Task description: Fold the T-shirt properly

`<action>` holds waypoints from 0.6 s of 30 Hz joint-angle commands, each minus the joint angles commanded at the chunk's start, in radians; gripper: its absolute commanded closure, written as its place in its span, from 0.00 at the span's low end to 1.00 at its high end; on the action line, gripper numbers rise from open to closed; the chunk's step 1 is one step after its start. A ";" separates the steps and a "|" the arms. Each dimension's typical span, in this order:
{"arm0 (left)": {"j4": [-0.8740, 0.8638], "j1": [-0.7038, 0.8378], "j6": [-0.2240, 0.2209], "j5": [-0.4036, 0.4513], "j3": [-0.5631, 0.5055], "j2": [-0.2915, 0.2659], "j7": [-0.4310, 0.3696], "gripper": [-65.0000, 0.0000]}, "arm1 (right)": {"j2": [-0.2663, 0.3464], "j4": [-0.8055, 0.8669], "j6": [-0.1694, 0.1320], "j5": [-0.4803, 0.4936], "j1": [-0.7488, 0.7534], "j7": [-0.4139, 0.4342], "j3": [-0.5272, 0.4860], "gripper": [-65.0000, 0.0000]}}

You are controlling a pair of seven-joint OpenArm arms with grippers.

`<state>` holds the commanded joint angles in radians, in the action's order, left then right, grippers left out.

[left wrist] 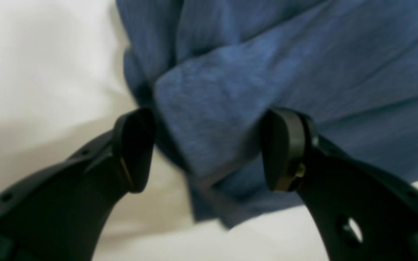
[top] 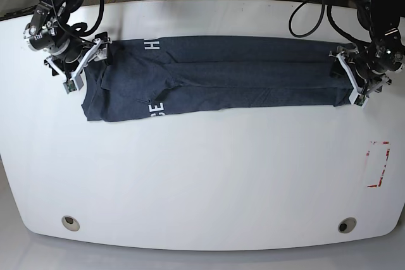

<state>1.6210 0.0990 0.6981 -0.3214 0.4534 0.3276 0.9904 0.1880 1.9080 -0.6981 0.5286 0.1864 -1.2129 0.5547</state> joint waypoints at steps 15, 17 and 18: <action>-0.037 -0.043 0.000 -0.203 0.236 0.000 0.161 0.25 | -0.021 -0.259 0.000 0.091 -0.098 0.044 -0.094 0.20; -0.075 -0.043 0.000 -0.204 0.264 -0.002 0.173 0.21 | -0.020 -0.310 0.000 0.091 -0.109 0.071 -0.095 0.20; -0.089 -0.043 0.000 -0.204 0.270 -0.002 0.173 0.20 | -0.020 -0.325 0.000 0.091 -0.110 0.078 -0.095 0.20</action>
<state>1.5321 0.0560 0.6981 -0.5255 0.7234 0.3261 1.1638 0.1680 1.5827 -0.6981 0.6191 0.0760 -1.1347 0.4595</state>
